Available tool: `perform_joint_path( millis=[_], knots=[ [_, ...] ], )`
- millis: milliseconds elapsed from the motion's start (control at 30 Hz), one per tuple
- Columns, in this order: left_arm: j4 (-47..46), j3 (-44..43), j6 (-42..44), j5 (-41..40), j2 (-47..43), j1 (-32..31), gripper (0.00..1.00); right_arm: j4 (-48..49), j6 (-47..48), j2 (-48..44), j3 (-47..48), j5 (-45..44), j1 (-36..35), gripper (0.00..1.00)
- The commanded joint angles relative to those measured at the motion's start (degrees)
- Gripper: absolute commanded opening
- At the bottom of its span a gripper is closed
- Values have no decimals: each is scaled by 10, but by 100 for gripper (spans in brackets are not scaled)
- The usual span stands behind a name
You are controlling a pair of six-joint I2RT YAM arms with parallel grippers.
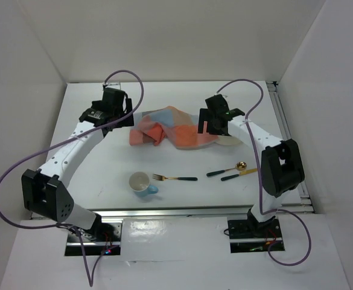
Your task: Set the dinner table for one person
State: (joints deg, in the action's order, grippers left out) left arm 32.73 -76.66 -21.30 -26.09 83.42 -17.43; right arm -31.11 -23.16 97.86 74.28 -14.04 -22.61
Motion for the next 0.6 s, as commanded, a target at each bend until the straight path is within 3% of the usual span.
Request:
perform_joint_path(
  millis=[0, 133, 167, 300, 333, 367, 400, 467, 533, 567],
  knots=[
    [37, -44, -51, 39, 6, 2, 100, 0, -9, -18, 15, 6, 2, 100],
    [54, -60, -77, 77, 23, 7, 100, 6, -4, -18, 21, 21, -11, 100],
    [54, -67, -89, 120, 32, 13, 100, 21, 3, -13, 21, 26, -17, 100],
    [64, -99, -105, 171, 76, 24, 100, 50, 17, -7, 31, 59, -56, 90],
    [76, -113, -113, 180, 88, 24, 100, 59, 23, -7, 32, 80, -72, 70],
    [95, -113, -118, 188, 104, 41, 100, 66, 23, 0, 32, 93, -78, 62],
    [95, -113, -124, 210, 105, 49, 100, 78, 23, 0, 32, 103, -85, 47],
    [83, -77, -124, 246, 105, 83, 100, 95, 29, 12, 32, 134, -108, 25],
    [67, -26, -124, 295, 85, 107, 100, 113, 36, 21, 43, 147, -130, 23],
    [52, -10, -124, 326, 71, 127, 100, 113, 41, 38, 48, 153, -136, 44]
  ],
)
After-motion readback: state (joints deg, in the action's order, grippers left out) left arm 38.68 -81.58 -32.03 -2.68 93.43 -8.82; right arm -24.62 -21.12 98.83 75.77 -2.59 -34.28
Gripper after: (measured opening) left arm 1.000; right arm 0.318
